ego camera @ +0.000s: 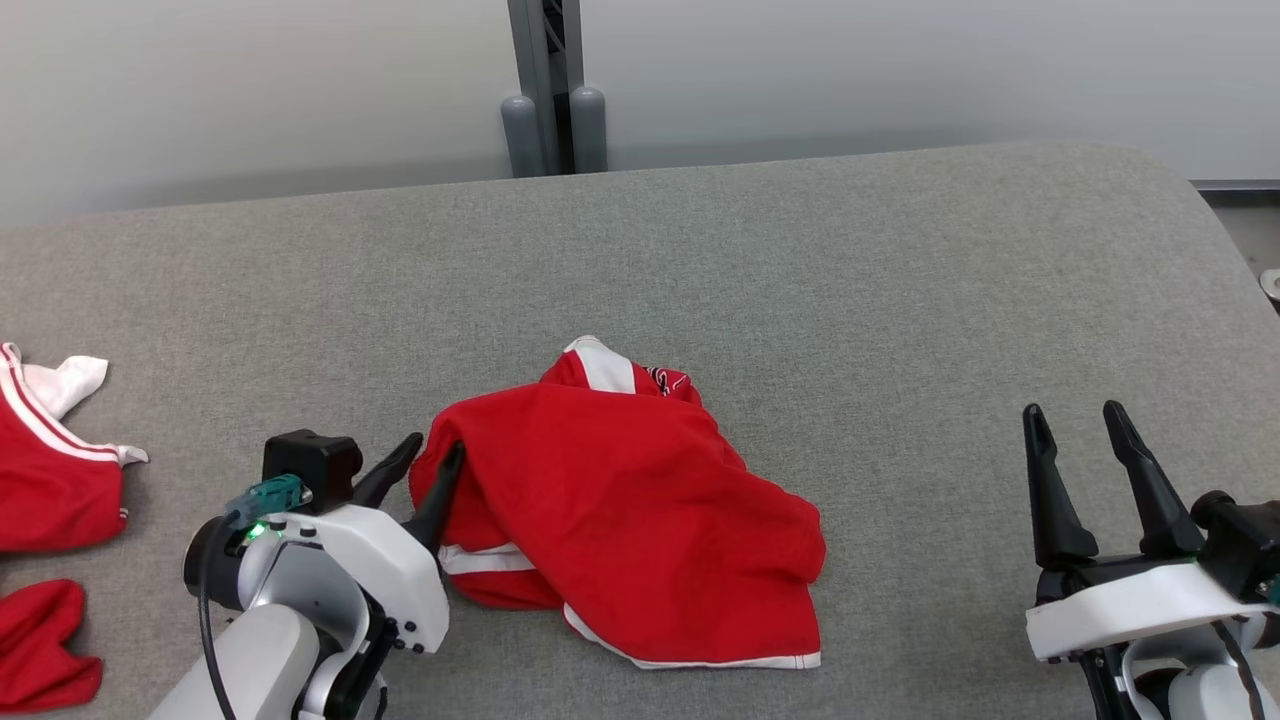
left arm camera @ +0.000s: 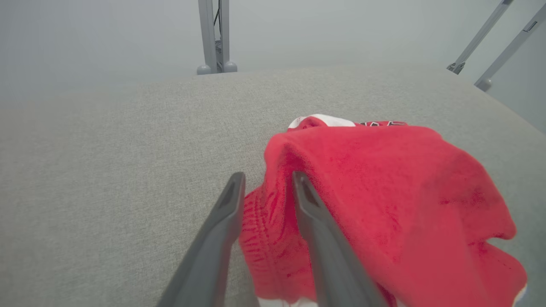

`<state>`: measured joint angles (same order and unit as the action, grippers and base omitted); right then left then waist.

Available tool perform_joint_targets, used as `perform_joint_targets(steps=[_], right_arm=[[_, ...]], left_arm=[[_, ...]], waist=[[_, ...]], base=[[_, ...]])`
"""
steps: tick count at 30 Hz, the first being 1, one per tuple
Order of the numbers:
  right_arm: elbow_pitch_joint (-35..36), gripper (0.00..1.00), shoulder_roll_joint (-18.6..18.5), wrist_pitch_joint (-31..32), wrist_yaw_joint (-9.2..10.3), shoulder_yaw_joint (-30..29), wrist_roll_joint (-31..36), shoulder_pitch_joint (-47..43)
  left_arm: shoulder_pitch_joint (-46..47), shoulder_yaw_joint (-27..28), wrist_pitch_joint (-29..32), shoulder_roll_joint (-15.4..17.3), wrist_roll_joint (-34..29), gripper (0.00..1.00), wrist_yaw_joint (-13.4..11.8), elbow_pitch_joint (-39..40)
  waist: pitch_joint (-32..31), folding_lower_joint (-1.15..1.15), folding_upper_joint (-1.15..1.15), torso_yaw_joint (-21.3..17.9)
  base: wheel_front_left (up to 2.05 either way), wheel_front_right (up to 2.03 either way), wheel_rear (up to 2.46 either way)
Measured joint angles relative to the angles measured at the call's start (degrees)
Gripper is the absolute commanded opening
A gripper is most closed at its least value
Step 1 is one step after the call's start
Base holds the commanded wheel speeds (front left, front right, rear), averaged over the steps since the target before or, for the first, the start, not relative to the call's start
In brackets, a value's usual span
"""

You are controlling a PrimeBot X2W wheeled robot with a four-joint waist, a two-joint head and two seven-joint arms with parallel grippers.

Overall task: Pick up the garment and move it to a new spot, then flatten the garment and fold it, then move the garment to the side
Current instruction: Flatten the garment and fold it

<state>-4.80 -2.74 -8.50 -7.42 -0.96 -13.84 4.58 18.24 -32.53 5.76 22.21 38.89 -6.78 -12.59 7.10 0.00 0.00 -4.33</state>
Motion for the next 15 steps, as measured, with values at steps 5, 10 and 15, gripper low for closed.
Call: perform_joint_targets(steps=[5, 10, 15], right_arm=[[0.01, 1.00, 0.01, 0.19, 0.00, -0.15, 0.00, 0.01], [0.36, 1.00, 0.00, 0.26, 0.00, -0.35, 0.08, 0.85], [0.66, 1.00, 0.01, 0.11, 0.00, -0.76, 0.25, 1.02]], left_arm=[[1.20, 1.68, -8.75, -3.54, -0.08, 1.00, 0.16, -7.20], [1.91, 4.70, -17.18, -4.33, -0.71, 1.00, -0.88, -10.65], [1.92, 9.17, -20.27, -4.32, -1.30, 1.00, -1.80, -9.80]], waist=[[-0.03, 0.00, 0.00, 0.18], [0.19, 0.00, 0.00, 0.77], [0.25, 0.00, 0.00, 1.93]], base=[[0.00, 0.00, 0.00], [0.00, 0.00, 0.00], [0.00, 0.00, 0.00]])
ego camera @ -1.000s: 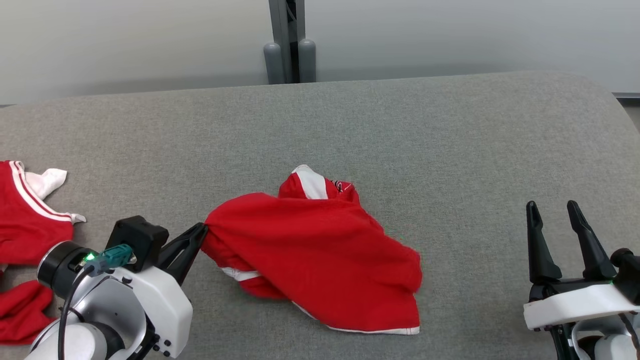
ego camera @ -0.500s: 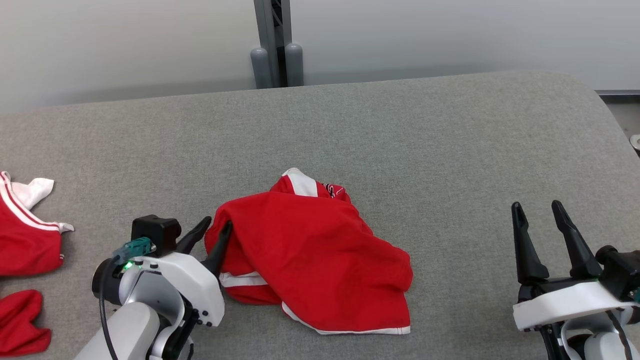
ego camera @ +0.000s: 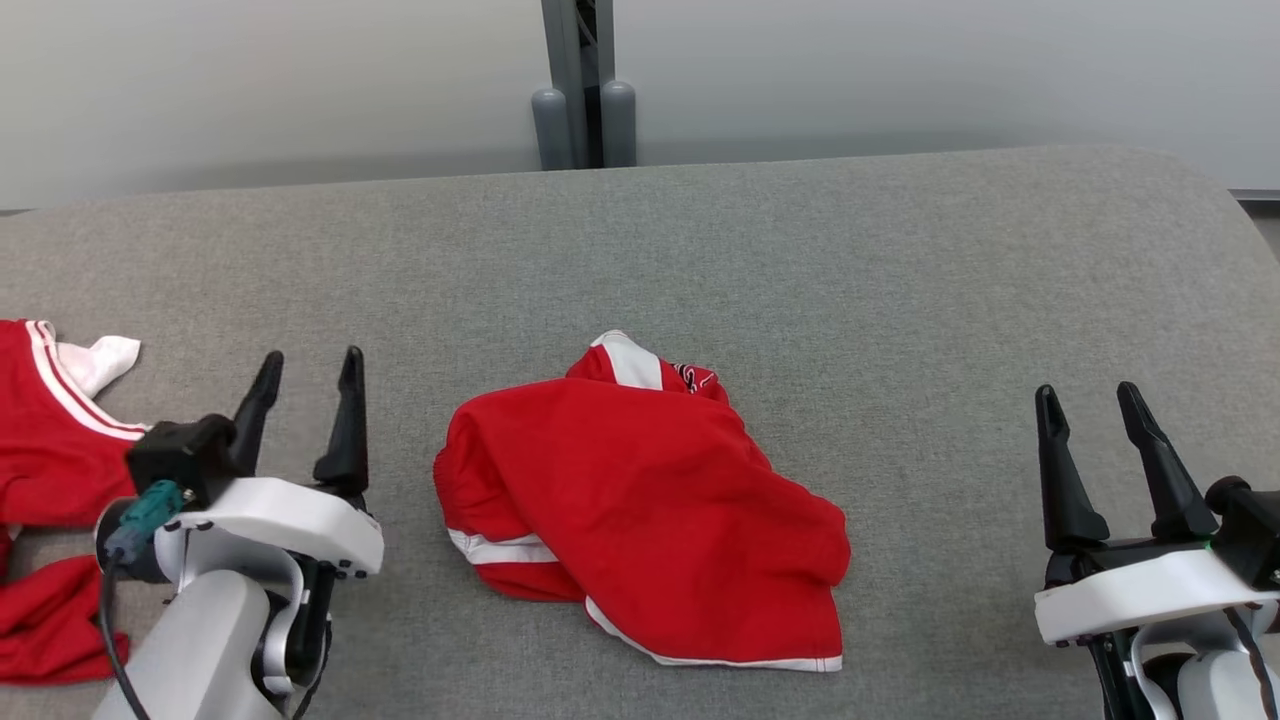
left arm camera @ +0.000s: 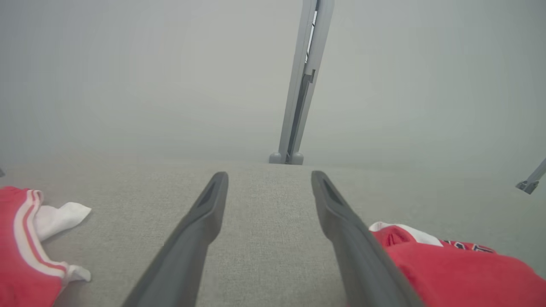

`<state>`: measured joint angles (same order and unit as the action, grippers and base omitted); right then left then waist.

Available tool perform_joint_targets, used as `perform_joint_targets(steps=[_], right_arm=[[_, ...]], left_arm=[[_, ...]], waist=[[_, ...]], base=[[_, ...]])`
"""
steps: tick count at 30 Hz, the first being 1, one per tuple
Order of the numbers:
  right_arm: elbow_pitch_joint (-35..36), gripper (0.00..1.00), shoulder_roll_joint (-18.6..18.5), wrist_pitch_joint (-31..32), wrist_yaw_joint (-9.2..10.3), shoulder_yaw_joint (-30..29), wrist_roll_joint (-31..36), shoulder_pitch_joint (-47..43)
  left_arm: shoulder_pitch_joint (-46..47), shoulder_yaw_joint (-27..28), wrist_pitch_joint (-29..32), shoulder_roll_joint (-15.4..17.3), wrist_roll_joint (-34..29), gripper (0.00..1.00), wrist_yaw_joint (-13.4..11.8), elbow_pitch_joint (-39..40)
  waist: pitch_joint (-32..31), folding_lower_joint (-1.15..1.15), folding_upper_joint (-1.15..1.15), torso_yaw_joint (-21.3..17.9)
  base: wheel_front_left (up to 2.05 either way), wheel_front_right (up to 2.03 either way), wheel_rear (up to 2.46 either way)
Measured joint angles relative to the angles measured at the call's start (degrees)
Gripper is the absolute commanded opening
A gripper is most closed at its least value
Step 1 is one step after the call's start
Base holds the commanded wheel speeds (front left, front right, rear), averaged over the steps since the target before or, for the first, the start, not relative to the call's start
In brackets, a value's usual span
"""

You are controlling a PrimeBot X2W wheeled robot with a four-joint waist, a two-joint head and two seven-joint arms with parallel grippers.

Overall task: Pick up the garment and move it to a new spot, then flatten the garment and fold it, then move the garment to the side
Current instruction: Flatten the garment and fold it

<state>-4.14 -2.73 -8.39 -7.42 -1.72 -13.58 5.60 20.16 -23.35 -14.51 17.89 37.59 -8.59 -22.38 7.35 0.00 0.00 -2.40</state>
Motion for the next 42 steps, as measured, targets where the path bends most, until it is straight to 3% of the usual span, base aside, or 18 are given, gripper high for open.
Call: perform_joint_targets(steps=[8, 16, 25, 42], right_arm=[[0.25, 1.00, 0.02, -0.04, 0.00, 0.62, 1.13, 0.88], [-0.13, 1.00, 0.00, 0.24, 0.00, 2.23, 2.00, 0.29], [-0.23, 1.00, -0.01, 0.63, 0.00, 2.80, 2.75, -3.10], [0.38, 1.00, -0.25, 3.01, 0.00, 6.31, 3.70, -6.11]], left_arm=[[-3.79, 11.36, -0.34, -2.43, -11.03, 1.00, -0.44, 13.04], [-12.07, 12.73, -0.38, -4.22, -21.34, 1.00, -0.57, 21.27], [-17.75, 12.94, -0.38, -4.46, -23.73, 1.00, -1.31, 20.62], [-18.76, 12.82, -0.38, -4.67, -24.59, 1.00, -0.37, 17.59]], waist=[[-0.30, 0.00, 0.00, 1.39], [-1.82, 0.00, 0.00, 1.27], [-3.59, 0.00, 0.00, 1.29], [-5.68, 0.00, 0.00, 1.10]], base=[[0.00, 0.00, 0.00], [0.00, 0.00, 0.00], [0.00, 0.00, 0.00], [0.00, 0.00, 0.00]])
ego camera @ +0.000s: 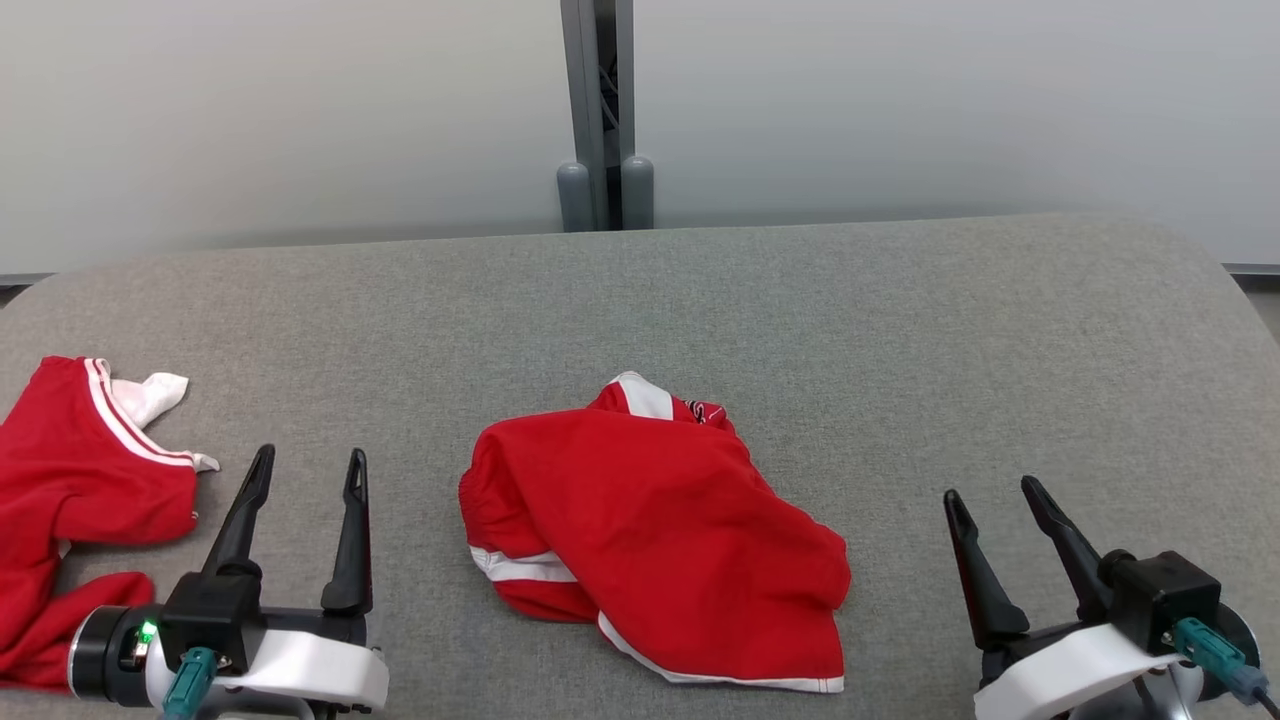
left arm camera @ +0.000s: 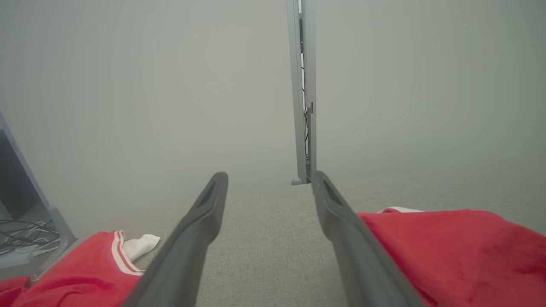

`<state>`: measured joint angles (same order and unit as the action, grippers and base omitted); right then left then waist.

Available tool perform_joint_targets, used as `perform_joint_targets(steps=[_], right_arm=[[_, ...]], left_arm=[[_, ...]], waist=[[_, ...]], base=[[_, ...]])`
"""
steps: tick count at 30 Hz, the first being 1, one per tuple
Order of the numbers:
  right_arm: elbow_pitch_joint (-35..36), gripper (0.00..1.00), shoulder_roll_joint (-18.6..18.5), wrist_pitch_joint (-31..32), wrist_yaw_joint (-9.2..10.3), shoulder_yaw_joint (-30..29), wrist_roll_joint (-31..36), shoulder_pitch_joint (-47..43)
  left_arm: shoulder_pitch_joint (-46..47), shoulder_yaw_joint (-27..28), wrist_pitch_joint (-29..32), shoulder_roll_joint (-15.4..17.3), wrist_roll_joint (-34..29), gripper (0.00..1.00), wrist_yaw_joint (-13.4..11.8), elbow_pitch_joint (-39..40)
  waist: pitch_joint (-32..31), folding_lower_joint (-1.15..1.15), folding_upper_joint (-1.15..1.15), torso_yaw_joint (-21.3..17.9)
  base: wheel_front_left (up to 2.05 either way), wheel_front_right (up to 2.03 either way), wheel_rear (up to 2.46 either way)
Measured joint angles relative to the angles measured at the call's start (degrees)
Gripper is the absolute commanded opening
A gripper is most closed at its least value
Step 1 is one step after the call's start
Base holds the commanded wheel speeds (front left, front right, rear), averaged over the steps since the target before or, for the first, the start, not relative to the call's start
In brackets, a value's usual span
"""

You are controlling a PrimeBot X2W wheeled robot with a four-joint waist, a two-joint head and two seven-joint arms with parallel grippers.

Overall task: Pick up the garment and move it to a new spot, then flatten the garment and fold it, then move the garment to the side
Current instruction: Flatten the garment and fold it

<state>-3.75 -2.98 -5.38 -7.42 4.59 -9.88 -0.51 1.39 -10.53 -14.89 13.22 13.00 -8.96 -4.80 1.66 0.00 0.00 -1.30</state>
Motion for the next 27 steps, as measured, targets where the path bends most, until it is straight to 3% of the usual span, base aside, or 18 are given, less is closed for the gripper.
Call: perform_joint_targets(steps=[4, 9, 18, 24, 25, 26, 27], right_arm=[[-0.41, 1.00, -0.97, 0.88, 0.00, 2.30, -0.01, -0.36], [-3.13, 1.00, -3.23, 3.03, 0.00, 9.62, -0.90, -0.40], [-12.52, 1.00, -6.48, 4.83, -0.01, 18.07, -3.76, 0.48], [-18.11, 1.00, -6.47, 5.28, -0.01, 21.74, -5.00, 3.67], [-19.08, 0.79, -6.36, 5.39, -0.01, 22.20, -5.52, 4.24], [-19.70, 0.36, -6.28, 5.36, -0.01, 22.48, -5.89, 4.74], [-20.17, 0.00, -6.25, 5.28, -0.01, 22.72, -6.21, 5.25]], left_arm=[[0.01, -0.24, 0.00, 0.00, 0.03, 1.00, 0.08, -0.30], [0.34, -0.48, 0.10, 0.15, 0.13, 1.00, 0.18, -0.55], [2.29, -1.53, 0.24, -0.21, 0.45, 1.00, 0.64, -1.75], [2.82, -1.78, 0.22, -0.79, 0.64, 1.00, 0.89, -2.75], [2.97, -1.80, 0.22, -0.87, 0.65, 1.00, 0.90, -2.83], [3.22, -1.79, 0.20, -0.91, 0.68, 1.00, 0.90, -2.98], [3.56, -1.79, 0.18, -0.97, 0.70, 1.00, 0.90, -3.09]], waist=[[0.12, 0.00, 0.00, 0.44], [1.06, 0.00, 0.00, 0.74], [2.66, 0.00, 0.00, 1.97], [3.57, 0.00, 0.00, 2.19], [3.68, 0.00, 0.00, 2.19], [3.76, 0.00, 0.00, 2.22], [3.82, 0.00, 0.00, 2.24]], base=[[0.00, 0.00, 0.00], [0.00, 0.00, 0.00], [0.00, 0.00, 0.00], [0.00, 0.00, 0.00], [0.00, 0.00, 0.00], [0.00, 0.00, 0.00], [0.00, 0.00, 0.00]])
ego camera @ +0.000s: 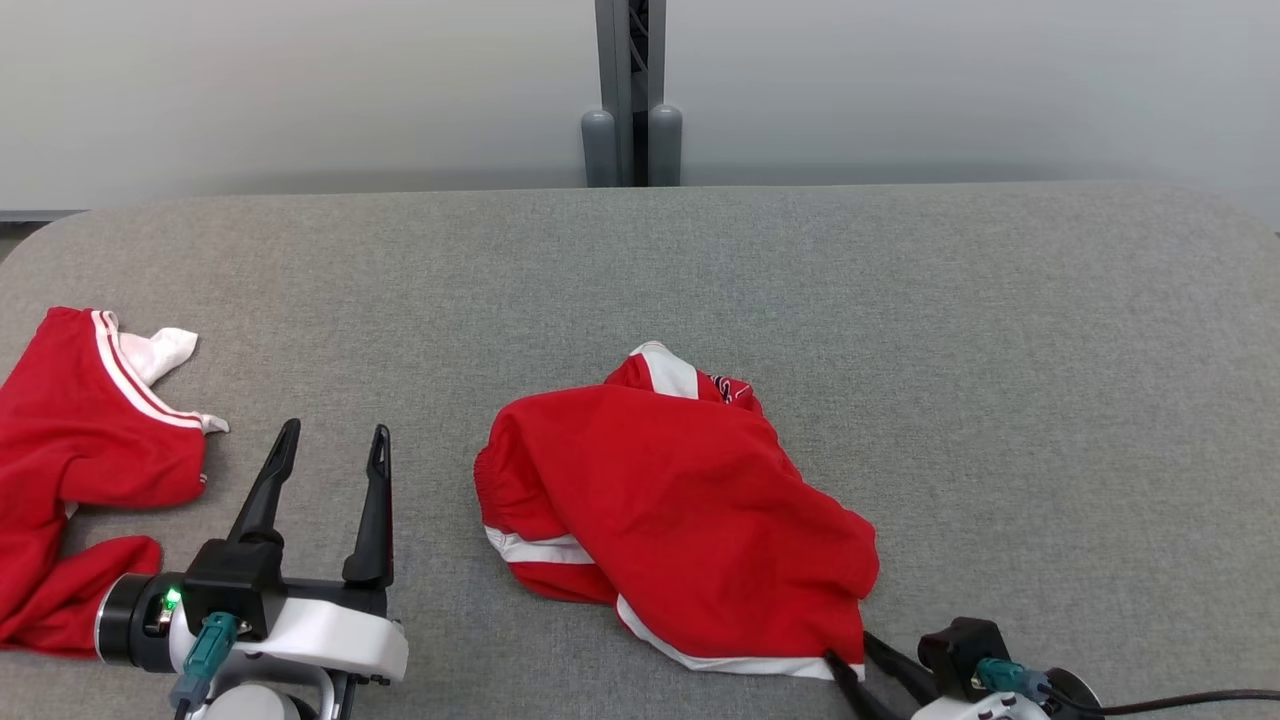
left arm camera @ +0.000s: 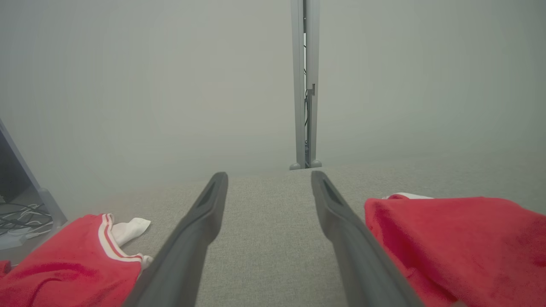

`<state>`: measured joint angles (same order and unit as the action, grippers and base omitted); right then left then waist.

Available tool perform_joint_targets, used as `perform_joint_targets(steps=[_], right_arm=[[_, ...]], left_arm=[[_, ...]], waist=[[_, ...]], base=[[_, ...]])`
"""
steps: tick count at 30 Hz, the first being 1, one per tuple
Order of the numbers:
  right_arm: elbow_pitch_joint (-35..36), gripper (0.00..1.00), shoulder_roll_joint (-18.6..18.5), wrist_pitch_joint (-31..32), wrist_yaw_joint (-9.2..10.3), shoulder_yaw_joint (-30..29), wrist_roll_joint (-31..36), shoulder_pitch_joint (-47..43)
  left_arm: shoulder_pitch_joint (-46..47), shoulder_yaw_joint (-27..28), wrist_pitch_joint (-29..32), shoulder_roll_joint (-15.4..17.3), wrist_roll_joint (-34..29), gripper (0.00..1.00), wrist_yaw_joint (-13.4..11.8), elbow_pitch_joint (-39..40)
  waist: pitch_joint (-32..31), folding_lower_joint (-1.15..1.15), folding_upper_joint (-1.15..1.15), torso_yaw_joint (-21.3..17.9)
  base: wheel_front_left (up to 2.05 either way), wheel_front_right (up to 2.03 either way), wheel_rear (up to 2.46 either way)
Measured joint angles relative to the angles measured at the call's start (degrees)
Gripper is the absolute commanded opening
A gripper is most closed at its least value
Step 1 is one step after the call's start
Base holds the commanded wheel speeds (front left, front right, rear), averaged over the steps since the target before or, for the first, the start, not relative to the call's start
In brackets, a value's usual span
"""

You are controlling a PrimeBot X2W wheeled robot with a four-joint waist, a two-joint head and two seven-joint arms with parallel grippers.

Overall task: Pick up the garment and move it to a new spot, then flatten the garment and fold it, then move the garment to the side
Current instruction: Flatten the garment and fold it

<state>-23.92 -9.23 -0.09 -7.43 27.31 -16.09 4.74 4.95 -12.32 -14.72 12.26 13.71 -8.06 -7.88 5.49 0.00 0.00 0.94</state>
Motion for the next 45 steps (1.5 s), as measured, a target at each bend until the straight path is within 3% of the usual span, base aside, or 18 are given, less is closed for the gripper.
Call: perform_joint_targets(steps=[5, 12, 19, 24, 33, 45], right_arm=[[0.15, 0.00, -0.27, -0.22, -0.01, 1.55, -2.14, 1.55], [9.98, 0.00, -3.43, 6.03, -0.04, 1.48, -6.94, 2.00], [20.27, 0.00, -4.57, 14.34, -0.05, -2.19, -12.79, 1.88], [21.92, 0.00, -3.43, 16.79, -0.04, -7.05, -17.38, 3.16], [13.12, 0.00, -1.07, 16.62, -0.04, -14.00, -22.94, 10.56], [-4.05, 0.00, -0.04, 15.22, -0.04, -15.35, -27.60, 21.90]], left_arm=[[0.18, 0.33, -0.02, 0.01, 0.01, 1.00, 0.00, -0.20], [0.16, 1.16, -0.03, 0.18, 0.09, 1.00, -0.10, -0.22], [0.38, 1.16, -0.11, 0.35, 0.08, 1.00, -0.07, -0.54], [1.31, 0.54, -0.11, -0.12, 0.07, 1.00, 0.44, -0.96], [2.94, -1.44, -0.12, -1.02, -0.52, 1.00, 1.35, -1.86], [6.94, -2.96, -0.12, -2.64, -1.52, 1.00, 2.47, -2.81]], waist=[[0.26, 0.00, 0.00, -0.13], [0.47, 0.00, 0.00, -1.38], [0.81, 0.00, 0.00, -1.86], [1.08, 0.00, 0.00, -1.26], [3.47, 0.00, 0.00, 0.66], [8.63, 0.00, 0.00, 3.50]], base=[[0.00, 0.00, 0.00], [0.00, 0.00, 0.00], [0.00, 0.00, 0.00], [0.00, 0.00, 0.00], [0.00, 0.00, 0.00], [0.00, 0.00, 0.00]])
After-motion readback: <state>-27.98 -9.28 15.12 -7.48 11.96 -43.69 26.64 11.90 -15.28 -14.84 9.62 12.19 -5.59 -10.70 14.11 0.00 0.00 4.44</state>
